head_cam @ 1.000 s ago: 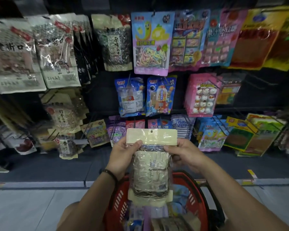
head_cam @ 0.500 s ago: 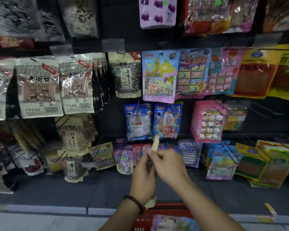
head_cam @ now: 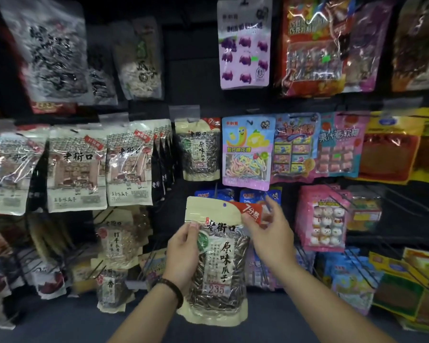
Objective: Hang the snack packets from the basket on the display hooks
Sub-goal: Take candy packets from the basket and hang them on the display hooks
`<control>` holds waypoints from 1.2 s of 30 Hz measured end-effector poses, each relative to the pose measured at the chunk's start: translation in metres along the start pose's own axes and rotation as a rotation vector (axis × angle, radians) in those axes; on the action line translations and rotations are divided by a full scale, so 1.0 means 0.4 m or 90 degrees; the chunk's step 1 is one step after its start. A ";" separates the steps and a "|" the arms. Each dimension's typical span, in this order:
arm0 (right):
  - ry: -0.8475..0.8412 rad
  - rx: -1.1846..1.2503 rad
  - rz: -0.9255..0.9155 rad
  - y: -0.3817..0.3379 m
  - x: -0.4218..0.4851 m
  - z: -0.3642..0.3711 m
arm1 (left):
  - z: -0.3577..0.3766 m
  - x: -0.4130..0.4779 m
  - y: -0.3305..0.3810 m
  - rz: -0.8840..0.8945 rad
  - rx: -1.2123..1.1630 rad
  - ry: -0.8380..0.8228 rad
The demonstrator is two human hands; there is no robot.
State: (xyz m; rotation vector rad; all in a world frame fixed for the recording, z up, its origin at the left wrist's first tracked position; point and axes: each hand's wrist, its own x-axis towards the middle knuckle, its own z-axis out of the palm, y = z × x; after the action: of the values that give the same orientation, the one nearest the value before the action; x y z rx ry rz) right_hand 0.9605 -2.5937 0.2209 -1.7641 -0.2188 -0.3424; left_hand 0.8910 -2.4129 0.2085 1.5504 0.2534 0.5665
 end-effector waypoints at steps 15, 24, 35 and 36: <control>-0.029 0.194 -0.021 -0.227 0.264 0.224 | -0.040 0.225 0.157 0.164 0.092 0.102; 0.030 0.198 -0.064 -0.352 0.412 0.323 | -0.016 0.301 0.169 0.296 0.475 0.090; 0.051 0.217 -0.059 -0.355 0.482 0.359 | 0.006 0.384 0.172 0.341 0.493 0.129; 0.044 0.217 -0.056 -0.355 0.485 0.362 | 0.008 0.388 0.170 0.338 0.492 0.132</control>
State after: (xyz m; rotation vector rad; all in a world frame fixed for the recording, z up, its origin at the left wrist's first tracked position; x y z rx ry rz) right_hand 1.1118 -2.4287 0.3903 -1.4077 -0.2881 -0.4049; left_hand 1.0117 -2.3443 0.3056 2.3337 0.2278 1.1383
